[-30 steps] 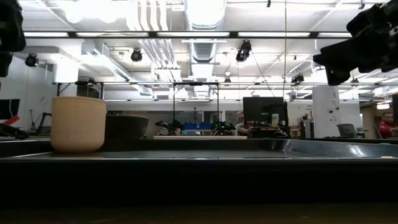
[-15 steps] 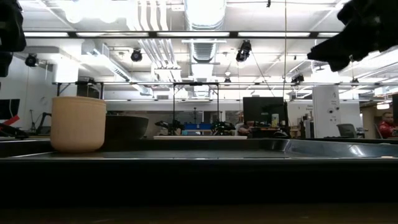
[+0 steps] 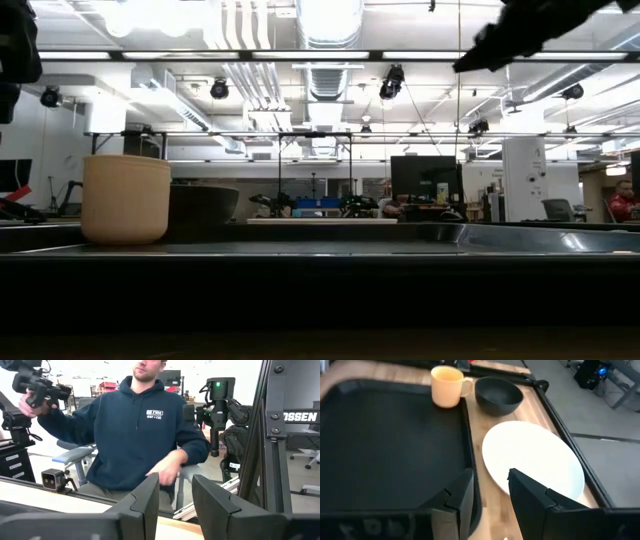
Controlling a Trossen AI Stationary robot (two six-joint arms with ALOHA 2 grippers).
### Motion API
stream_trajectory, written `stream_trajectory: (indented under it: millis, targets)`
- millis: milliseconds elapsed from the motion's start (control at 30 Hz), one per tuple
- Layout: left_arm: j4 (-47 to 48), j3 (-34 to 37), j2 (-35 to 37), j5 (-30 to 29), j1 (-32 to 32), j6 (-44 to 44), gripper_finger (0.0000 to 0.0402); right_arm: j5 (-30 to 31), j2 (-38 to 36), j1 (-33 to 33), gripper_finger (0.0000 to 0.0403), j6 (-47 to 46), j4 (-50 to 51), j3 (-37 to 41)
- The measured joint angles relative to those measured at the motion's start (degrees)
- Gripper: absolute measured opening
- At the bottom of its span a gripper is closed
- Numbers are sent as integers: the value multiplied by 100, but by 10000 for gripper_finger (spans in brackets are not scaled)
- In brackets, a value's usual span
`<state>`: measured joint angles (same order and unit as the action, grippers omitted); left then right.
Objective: Set up tray
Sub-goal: Put the white plate to the bottom of the orange mug into the black table tray
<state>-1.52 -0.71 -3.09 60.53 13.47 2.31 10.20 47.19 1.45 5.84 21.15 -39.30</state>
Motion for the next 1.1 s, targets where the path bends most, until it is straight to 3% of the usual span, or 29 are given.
stream_trajectory:
  millis: [267,633,1100]
  targets:
    - [2,0,0,-2,0,0,98,-43,1249,-304,112,772,341,-790]
    - [2,1,0,-4,-1,0,98,-760,2494,-1295,112,1148,499,-1192]
    - [4,4,2,-4,0,0,98,-1086,3899,-1582,112,2300,-319,-1304]
